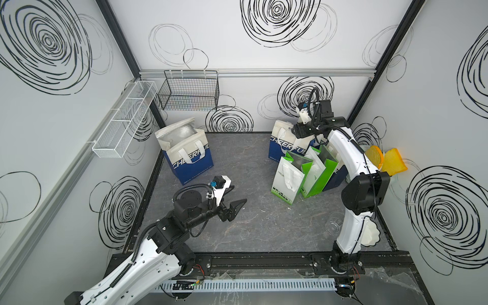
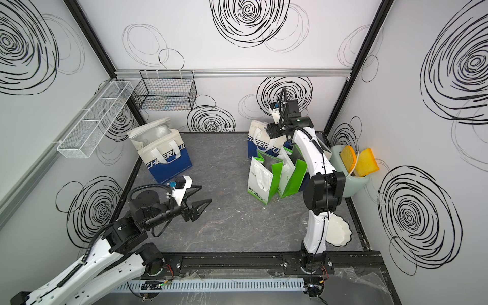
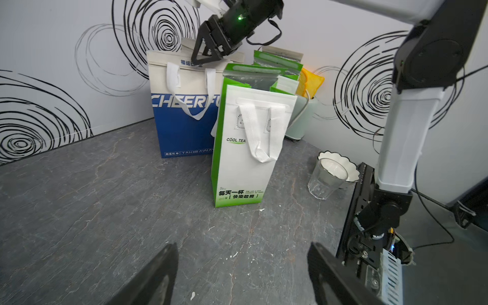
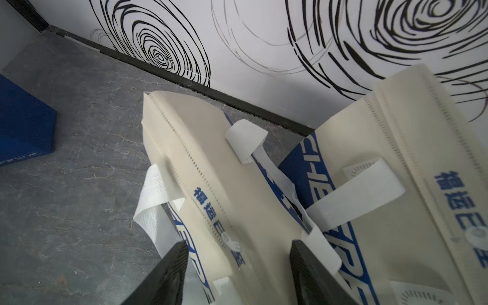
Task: Open the takeout bag
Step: Move the takeout bag to the center of the board.
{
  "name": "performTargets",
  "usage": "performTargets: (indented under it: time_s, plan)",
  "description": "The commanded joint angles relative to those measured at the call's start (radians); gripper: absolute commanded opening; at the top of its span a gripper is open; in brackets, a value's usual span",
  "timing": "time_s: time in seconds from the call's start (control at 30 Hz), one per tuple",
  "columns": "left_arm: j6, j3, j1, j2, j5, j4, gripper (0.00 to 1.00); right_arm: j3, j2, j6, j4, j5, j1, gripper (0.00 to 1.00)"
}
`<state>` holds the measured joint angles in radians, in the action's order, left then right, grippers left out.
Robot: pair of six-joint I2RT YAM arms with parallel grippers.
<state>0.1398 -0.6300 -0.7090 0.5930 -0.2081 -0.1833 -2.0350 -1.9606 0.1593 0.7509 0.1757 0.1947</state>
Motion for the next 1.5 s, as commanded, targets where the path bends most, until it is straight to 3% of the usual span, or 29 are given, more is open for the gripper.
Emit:
performTargets:
  time_s: [0.0, 0.23, 0.4, 0.57, 0.97, 1.47]
  plan:
    - [-0.037, 0.012, -0.016, 0.003, 0.051, -0.002, 0.82, -0.024, 0.010, 0.020, 0.037, -0.002, 0.003, 0.61]
    - [-0.040, 0.022, -0.037, 0.005, 0.055, 0.004, 0.81, -0.005, 0.009, 0.027, 0.039, 0.008, 0.017, 0.38]
    - [-0.043, 0.022, -0.049, 0.002, 0.075, -0.001, 0.81, -0.018, 0.001, 0.029, 0.036, 0.044, 0.038, 0.09]
    - [-0.037, 0.019, -0.051, -0.007, 0.119, -0.008, 0.81, -0.051, -0.016, 0.045, 0.025, 0.033, 0.102, 0.00]
    - [-0.033, 0.012, -0.063, -0.037, 0.236, -0.035, 0.81, -0.177, -0.039, -0.027, 0.025, 0.161, 0.289, 0.00]
    - [-0.037, -0.008, -0.062, -0.092, 0.335, -0.068, 0.81, 0.098, 0.211, -0.044, 0.020, 0.217, 0.474, 0.00]
